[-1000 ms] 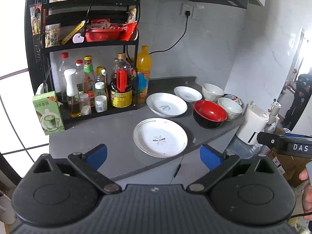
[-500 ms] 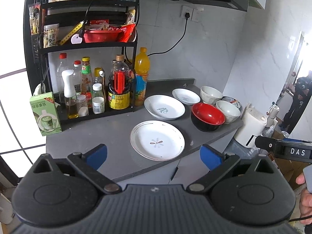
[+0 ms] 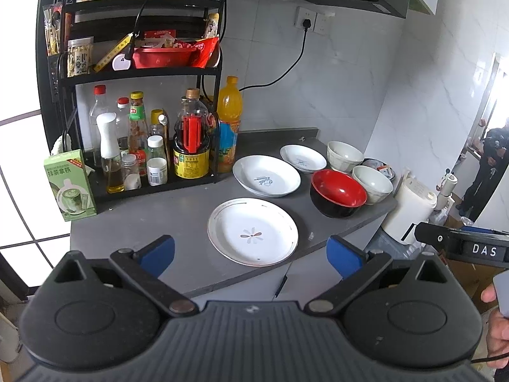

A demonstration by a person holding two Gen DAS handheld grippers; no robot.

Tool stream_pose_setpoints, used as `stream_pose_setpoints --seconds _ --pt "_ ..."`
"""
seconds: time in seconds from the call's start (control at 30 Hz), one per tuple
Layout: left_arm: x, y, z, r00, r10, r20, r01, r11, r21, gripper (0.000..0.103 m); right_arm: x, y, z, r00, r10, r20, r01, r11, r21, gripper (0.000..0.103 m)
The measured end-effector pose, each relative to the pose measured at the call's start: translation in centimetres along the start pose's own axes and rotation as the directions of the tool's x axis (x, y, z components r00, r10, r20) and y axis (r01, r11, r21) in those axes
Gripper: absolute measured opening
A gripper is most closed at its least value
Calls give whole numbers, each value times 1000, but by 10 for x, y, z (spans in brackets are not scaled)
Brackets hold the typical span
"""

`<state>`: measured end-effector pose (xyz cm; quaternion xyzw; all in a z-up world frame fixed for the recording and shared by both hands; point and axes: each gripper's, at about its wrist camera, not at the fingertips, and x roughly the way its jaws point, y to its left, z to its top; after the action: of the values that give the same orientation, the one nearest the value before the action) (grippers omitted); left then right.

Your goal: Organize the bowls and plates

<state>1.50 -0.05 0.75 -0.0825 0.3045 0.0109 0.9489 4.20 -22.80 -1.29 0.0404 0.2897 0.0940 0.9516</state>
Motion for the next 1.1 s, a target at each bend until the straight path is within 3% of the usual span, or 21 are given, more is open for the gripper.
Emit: stream_pose_setpoints --seconds 0.77,1.1 --pt "11 -11 4 999 25 -20 -25 1000 -14 101 10 -8 7 999 30 -14 -31 999 -14 103" --pt "34 -41 15 998 56 -6 -56 998 -14 101 33 -41 24 998 61 -26 -62 998 -18 103"
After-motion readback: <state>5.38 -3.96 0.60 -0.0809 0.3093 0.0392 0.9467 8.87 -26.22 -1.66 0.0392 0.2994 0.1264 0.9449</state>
